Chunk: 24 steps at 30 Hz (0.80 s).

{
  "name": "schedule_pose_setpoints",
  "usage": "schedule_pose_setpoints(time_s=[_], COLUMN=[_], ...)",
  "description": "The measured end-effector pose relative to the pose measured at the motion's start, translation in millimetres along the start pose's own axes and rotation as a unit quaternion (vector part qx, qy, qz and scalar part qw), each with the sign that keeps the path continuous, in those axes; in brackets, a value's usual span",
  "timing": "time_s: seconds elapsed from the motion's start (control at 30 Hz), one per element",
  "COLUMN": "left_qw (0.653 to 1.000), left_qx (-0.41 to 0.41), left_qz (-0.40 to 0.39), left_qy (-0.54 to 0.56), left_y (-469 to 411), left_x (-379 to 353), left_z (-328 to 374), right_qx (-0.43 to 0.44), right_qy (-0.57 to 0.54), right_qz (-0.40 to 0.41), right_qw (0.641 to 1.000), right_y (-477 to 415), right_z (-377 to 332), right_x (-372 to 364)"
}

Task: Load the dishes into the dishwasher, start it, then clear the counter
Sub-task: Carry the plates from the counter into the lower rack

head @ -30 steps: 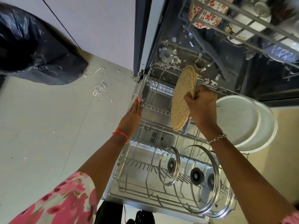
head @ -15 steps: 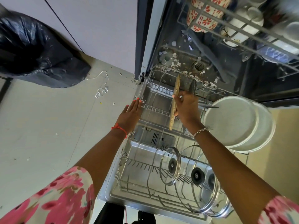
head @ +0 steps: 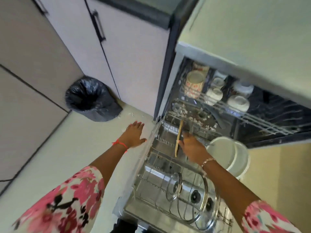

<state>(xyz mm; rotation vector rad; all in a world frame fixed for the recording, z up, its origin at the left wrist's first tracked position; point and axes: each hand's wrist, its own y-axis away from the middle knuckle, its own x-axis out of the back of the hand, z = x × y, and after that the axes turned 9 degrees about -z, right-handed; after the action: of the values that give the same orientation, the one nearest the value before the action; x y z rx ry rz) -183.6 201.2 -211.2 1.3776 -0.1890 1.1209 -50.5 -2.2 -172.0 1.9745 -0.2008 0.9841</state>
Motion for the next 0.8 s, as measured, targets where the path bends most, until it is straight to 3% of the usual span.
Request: schedule_pose_setpoints(time_s=[0.13,0.27,0.43,0.8], left_qw=[0.992,0.979,0.970,0.950], left_qx=[0.011,0.048,0.104,0.089], left_qz=[0.078,0.131,0.182,0.277], left_qy=[0.098,0.152,0.126,0.114], left_y=[102.1,186.4,239.3,305.0], left_x=[53.2,89.0,128.2,228.1], left_z=[3.7,-14.3,-74.5,-287.2], right_qx=[0.054,0.129,0.226,0.179], right_qy=[-0.148,0.025,0.212,0.180], right_qz=[0.004,0.035,0.121,0.163], right_qw=[0.988,0.991,0.943,0.953], right_y=[54.6,98.1,108.1,52.3], right_z=[-64.7,-137.8,-232.5,-420.4], right_x=[60.2,95.9,113.6,133.2])
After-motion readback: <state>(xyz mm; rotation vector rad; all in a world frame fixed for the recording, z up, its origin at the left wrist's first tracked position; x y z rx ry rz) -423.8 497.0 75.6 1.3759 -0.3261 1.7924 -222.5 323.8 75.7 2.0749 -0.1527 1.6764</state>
